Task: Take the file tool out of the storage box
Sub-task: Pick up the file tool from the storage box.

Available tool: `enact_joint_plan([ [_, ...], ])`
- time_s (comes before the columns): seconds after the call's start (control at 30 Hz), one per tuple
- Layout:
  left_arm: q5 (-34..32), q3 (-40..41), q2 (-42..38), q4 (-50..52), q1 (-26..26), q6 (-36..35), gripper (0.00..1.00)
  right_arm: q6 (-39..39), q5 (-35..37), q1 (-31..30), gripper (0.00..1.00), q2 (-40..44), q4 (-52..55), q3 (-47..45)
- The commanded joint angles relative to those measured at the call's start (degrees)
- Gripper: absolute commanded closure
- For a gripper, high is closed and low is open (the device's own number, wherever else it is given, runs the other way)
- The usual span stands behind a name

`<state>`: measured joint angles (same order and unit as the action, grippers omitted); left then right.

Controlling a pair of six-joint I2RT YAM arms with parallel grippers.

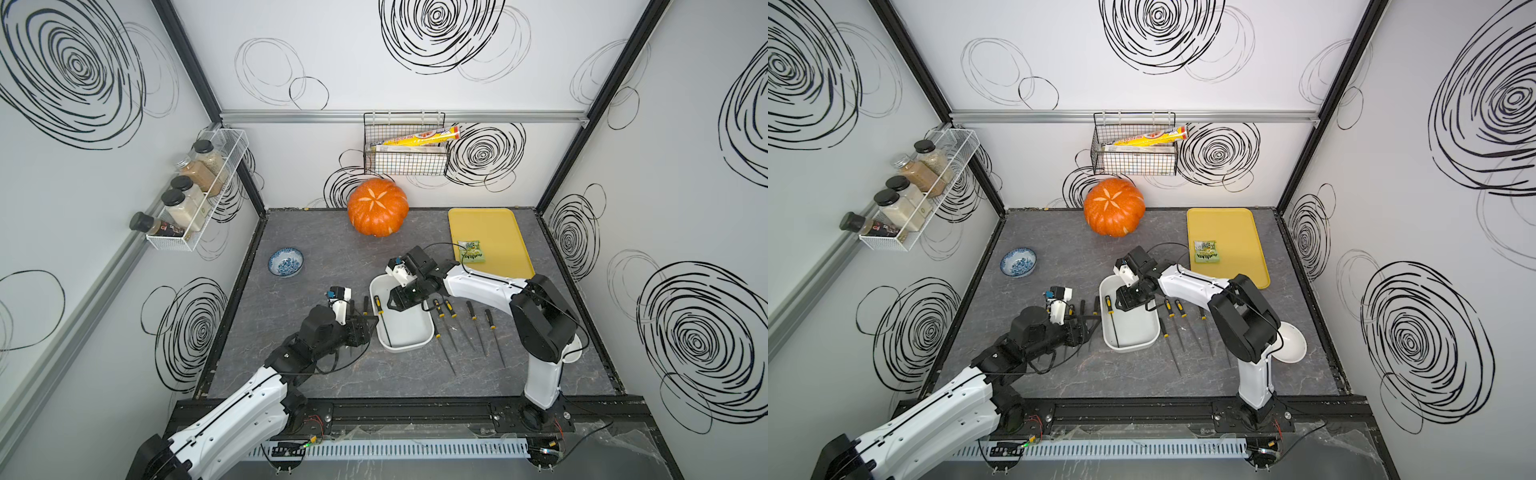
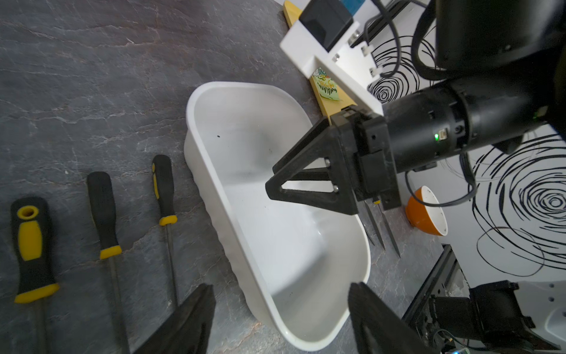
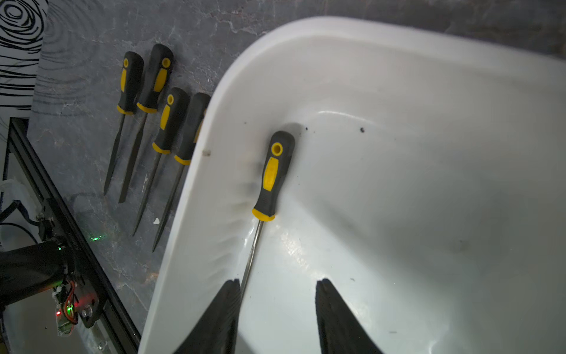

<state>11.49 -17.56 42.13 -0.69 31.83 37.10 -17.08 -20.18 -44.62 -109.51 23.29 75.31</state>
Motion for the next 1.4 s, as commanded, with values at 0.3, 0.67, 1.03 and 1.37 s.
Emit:
enact_joint_plan([
  [0.3, 5.15, 4.87, 7.6, -14.36, -0.46, 2.51, 0.41, 0.6, 1.93, -2.94, 0.57, -9.03, -0.84, 7.32],
  [0.67, 2.91, 5.44, 8.06, -13.66, -0.71, 2.48, 0.46, -1.02, 14.01, -4.07, 0.58, -13.84, 3.08, 9.85],
  [1.03, 3.12, 5.08, 6.89, -12.14, -0.81, 2.44, 0.41, -1.9, 24.37, -3.7, 0.63, -15.31, 8.15, 9.27],
  [1.37, 4.16, 3.61, 6.06, -9.5, -0.81, 2.1, 0.35, -1.91, 19.99, -3.63, 0.89, -17.75, 8.0, 10.15],
])
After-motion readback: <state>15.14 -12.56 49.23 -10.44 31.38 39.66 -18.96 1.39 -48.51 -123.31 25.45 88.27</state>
